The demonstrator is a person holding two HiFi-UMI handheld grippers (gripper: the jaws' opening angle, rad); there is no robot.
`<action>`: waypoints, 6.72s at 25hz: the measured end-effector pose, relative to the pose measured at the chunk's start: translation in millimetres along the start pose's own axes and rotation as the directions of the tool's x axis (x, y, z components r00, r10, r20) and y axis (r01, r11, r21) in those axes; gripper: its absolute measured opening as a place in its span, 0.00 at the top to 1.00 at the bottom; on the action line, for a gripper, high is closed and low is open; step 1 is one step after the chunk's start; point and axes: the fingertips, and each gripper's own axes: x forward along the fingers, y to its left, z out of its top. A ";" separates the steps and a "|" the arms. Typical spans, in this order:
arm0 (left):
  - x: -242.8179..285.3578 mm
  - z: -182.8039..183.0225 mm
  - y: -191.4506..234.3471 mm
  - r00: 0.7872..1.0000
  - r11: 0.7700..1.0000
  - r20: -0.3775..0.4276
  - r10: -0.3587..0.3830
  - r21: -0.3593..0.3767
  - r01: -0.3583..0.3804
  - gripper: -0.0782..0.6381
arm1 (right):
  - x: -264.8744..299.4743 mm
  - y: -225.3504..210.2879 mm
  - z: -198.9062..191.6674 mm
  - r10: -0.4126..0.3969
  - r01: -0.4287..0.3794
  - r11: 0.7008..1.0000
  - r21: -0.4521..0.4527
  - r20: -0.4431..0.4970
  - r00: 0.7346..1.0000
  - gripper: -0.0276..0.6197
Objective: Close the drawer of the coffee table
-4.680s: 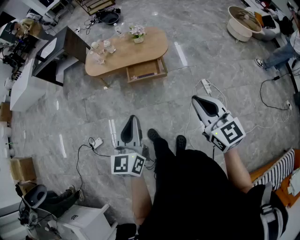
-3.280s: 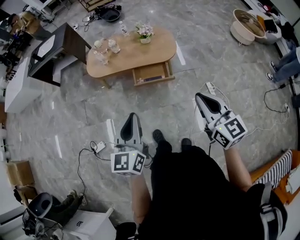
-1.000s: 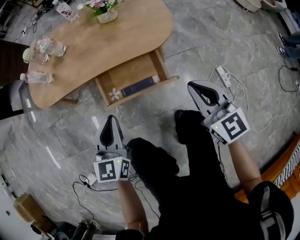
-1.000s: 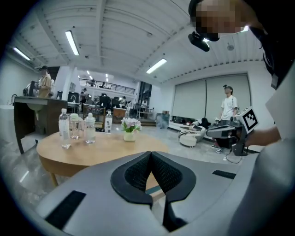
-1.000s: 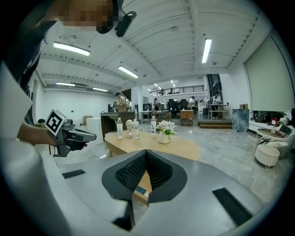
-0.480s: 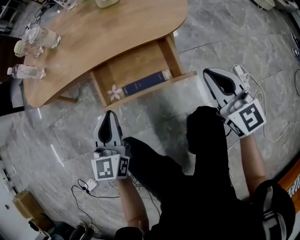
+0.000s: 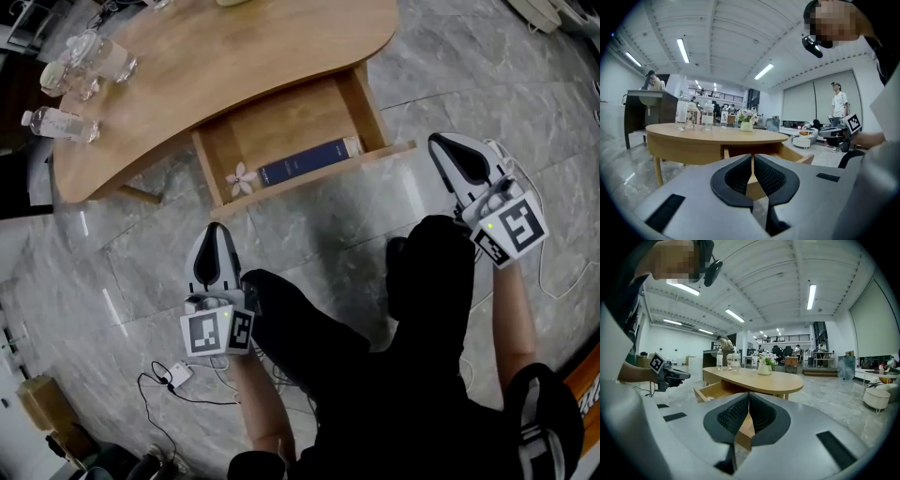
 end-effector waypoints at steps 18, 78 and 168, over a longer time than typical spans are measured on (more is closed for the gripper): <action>10.2 -46.6 26.9 0.999 1.000 -0.033 -0.009 -0.004 0.009 0.61 | 8.9 -3.6 -55.3 0.095 -0.094 0.995 0.017 -0.062 0.994 0.80; 62.9 -77.0 46.0 0.998 0.999 -0.052 0.033 0.016 -0.032 0.58 | 58.5 -20.4 -115.5 0.080 -0.073 0.996 0.051 -0.157 0.984 0.73; 65.2 145.3 29.2 0.996 0.996 -0.039 0.077 0.041 -0.076 0.61 | 85.3 -64.3 123.1 0.012 -0.010 1.000 0.016 -0.123 0.992 0.73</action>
